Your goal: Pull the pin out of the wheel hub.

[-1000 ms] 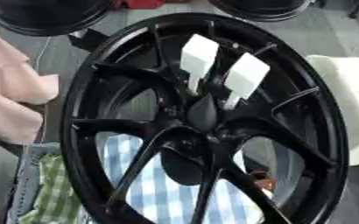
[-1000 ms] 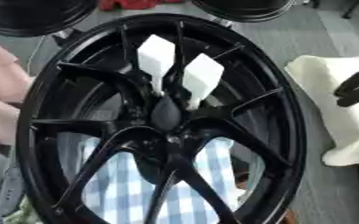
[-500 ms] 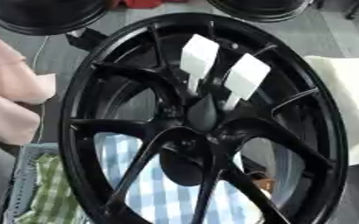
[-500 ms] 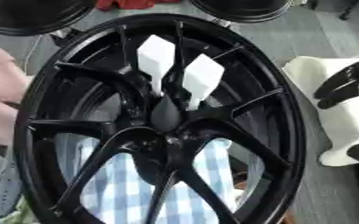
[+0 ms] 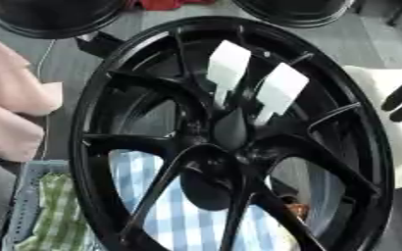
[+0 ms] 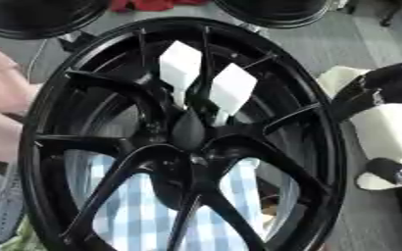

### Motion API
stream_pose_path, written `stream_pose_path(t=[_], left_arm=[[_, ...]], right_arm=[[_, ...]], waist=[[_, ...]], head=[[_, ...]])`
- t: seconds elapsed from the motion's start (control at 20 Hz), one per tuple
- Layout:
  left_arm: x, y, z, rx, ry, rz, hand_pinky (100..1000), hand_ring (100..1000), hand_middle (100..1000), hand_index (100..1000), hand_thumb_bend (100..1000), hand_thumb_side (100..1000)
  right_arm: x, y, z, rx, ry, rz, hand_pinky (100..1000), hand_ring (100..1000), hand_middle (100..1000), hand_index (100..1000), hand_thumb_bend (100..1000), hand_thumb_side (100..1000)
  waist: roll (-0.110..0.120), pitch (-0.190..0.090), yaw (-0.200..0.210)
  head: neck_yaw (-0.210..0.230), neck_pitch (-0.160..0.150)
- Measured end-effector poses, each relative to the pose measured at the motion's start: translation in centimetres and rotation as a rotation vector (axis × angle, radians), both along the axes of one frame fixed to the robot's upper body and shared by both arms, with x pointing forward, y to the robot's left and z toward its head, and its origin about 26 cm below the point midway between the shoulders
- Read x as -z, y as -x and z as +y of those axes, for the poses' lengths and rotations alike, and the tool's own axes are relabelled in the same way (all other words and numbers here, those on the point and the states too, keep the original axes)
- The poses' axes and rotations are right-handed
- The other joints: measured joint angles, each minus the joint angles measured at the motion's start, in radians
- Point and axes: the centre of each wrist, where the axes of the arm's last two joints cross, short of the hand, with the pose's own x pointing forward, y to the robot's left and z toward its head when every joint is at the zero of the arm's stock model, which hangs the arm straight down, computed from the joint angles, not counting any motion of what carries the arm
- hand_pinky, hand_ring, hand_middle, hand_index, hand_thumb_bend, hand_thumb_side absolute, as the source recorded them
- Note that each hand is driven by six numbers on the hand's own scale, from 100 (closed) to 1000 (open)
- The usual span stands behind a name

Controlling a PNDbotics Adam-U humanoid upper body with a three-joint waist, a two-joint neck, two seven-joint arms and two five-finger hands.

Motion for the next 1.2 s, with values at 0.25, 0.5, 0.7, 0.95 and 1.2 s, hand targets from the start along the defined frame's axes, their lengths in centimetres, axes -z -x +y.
stream_pose_path(t=[0.25, 0.5, 0.7, 0.95, 1.2], left_arm=[[-0.1, 0.0, 0.0, 0.003, -0.002, -0.002, 840, 677, 655, 770, 117, 722], [-0.2, -0.1, -0.1, 0.009, -0.001, -0.006, 840, 677, 655, 770, 117, 722], [-0.4, -0.2, -0.3, 0.02, -0.001, -0.012, 840, 678, 655, 770, 118, 721], [-0.7, -0.3, -0.5, 0.033, -0.002, -0.02, 841, 678, 656, 770, 118, 718], [-1.2, -0.5, -0.8, 0.053, -0.001, -0.032, 841, 679, 656, 770, 119, 715]], right_arm=[[-0.8, 0.0, 0.4, -0.009, -0.041, -0.01, 823, 824, 791, 817, 236, 304], [-1.9, 0.1, 0.9, -0.014, -0.074, -0.028, 822, 822, 789, 817, 229, 303], [-2.6, 0.1, 1.2, -0.014, -0.105, -0.039, 822, 822, 789, 820, 229, 296], [-3.3, 0.1, 1.6, -0.011, -0.126, -0.049, 823, 823, 792, 831, 233, 284], [-3.6, 0.1, 2.0, -0.013, -0.137, -0.052, 825, 825, 796, 854, 255, 261]], waist=[[-0.008, 0.004, 0.015], [-0.015, 0.006, 0.034], [-0.02, 0.007, 0.05], [-0.028, 0.009, 0.075], [-0.035, 0.01, 0.109]], head=[[-0.014, -0.008], [-0.029, -0.014], [-0.041, -0.021], [-0.058, -0.035], [-0.087, -0.044]])
